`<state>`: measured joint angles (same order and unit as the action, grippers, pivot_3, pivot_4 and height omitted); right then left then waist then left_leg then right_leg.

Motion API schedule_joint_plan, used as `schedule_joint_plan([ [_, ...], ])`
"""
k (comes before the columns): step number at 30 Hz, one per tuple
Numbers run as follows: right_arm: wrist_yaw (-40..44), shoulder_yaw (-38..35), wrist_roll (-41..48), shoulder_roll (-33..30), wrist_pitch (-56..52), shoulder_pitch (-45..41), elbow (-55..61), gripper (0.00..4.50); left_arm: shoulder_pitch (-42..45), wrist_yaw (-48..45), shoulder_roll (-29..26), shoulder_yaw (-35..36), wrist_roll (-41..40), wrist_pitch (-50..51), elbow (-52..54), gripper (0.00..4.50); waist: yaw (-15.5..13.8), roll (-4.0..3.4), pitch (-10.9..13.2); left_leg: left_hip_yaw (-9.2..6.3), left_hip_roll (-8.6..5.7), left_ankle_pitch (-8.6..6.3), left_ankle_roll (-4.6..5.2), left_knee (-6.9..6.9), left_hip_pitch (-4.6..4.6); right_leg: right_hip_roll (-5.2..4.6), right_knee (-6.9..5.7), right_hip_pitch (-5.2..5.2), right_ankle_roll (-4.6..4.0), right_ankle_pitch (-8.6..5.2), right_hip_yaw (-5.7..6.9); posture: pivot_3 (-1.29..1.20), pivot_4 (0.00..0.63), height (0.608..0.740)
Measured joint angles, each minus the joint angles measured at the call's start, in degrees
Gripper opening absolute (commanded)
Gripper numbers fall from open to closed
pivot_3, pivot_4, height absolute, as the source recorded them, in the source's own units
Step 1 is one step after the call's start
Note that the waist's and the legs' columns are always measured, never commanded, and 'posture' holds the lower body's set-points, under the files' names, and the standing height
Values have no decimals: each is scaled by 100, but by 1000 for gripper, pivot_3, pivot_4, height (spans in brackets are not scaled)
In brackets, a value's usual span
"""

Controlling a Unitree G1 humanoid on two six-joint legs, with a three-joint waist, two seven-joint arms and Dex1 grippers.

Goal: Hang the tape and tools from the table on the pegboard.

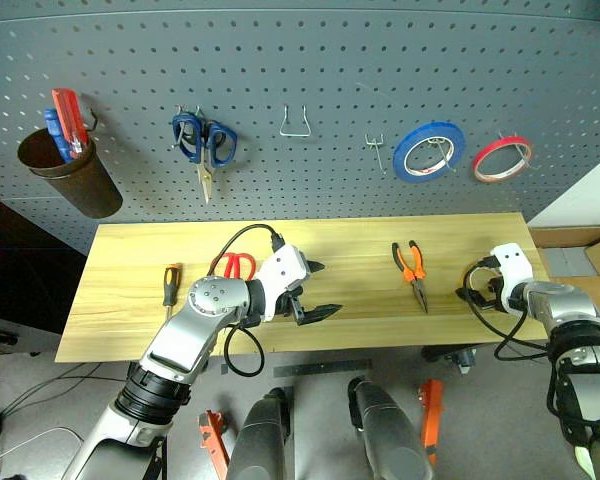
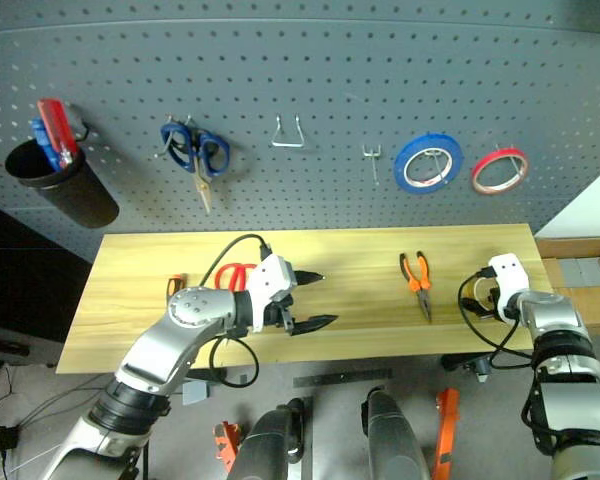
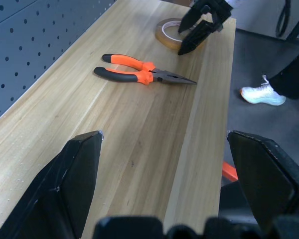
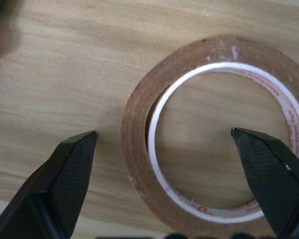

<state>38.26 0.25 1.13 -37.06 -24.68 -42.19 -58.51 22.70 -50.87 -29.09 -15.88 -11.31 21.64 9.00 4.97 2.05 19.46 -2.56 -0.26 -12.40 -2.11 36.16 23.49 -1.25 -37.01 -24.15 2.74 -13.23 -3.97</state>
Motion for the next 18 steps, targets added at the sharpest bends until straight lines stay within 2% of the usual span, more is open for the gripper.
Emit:
schedule_joint_plan([
  [10, 146, 286, -383, 114, 335, -102, -249, 208, -109, -296, -67, 2, -3, -92, 2, 4305, 0, 60, -2, -14, 3, 0, 0, 13, -3, 1, 1, 11, 16, 1, 8, -100, 356, 740],
  [14, -3, 237, -428, 143, 397, 124, 58, 130, -116, -305, -62, 49, -39, -83, 3, 4305, -1, 71, -7, -17, 2, 0, 0, 30, -3, 0, 0, 18, 34, 6, 8, -113, 351, 740],
  [18, 41, 45, -269, 43, -69, 919, 1446, 130, -190, -235, -55, 310, -222, -83, 17, 4305, -15, 66, -5, -27, 3, 0, -1, 31, 18, 0, -3, 1, 34, 5, 18, -130, 346, 740],
])
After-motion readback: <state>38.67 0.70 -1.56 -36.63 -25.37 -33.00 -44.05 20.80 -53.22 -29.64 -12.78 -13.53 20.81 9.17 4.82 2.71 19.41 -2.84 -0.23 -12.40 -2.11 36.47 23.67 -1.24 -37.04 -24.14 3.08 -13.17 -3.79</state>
